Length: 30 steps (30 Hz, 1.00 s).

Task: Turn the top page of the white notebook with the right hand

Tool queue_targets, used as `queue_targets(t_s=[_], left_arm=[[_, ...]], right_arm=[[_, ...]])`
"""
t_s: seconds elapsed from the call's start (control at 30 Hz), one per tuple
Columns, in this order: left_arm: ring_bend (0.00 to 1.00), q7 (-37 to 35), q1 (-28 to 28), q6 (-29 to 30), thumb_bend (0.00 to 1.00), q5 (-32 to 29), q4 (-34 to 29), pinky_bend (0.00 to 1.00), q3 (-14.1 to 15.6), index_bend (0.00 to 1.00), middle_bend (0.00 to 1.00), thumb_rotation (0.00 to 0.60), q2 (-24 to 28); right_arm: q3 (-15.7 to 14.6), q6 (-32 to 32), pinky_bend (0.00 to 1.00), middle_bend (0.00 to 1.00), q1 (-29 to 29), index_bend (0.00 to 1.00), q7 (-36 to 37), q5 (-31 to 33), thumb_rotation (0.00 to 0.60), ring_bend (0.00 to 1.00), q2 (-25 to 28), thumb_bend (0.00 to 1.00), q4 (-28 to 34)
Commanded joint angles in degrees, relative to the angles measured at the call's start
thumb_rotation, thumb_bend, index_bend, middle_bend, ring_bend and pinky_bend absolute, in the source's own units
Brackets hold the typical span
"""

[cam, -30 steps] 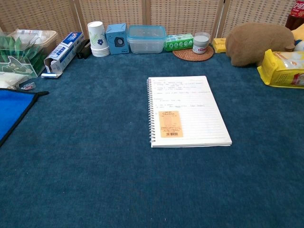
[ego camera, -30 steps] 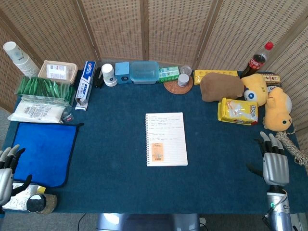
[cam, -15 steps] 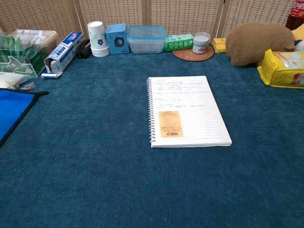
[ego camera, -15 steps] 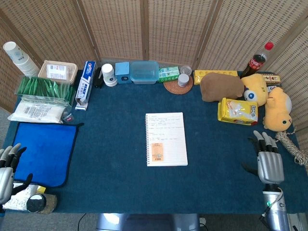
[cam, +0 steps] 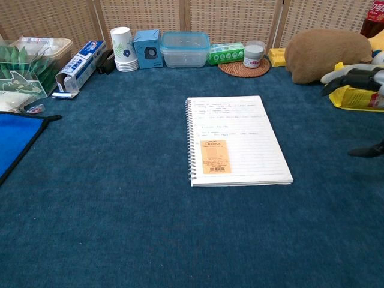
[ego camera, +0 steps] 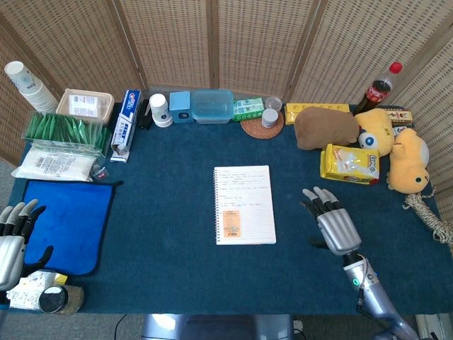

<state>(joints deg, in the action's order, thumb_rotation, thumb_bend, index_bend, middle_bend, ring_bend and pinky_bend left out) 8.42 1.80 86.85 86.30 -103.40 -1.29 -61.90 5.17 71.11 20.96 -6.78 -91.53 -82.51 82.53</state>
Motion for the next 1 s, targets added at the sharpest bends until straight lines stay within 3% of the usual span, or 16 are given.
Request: queue_targets(t_s=[0.03,0.6,1.0], left_arm=[[0.02,0.1,0.3,-0.3,0.30,-0.1,-0.2,0.00,-0.1,0.20,0.08,0.600,0.1],[0.02,0.1,0.9,-1.6,0.30,-1.2,0.3,0.00,-0.1,0.20,0.08,0.600,-0.1],[0.02,-1.4,0.5,-1.4,0.31,-1.9,1.5,0.00,0.0,0.20,0.08,0.600,-0.4]], right_arm=[[-1.0,-2.8,0.12,0.15,2.4,0.21,0.3,-1.5,0.600,0.05,-1.7,0.11,-1.9],[-2.0,-6.3,0.12,0.15,7.6,0.21,1.1,-2.2,0.600,0.05,-8.9,0.05,-13.3],[-2.0,-7.4,0.12,0.15,9.5,0.21,0.2,-1.1,0.600,0.05,-11.4,0.05,-16.3]])
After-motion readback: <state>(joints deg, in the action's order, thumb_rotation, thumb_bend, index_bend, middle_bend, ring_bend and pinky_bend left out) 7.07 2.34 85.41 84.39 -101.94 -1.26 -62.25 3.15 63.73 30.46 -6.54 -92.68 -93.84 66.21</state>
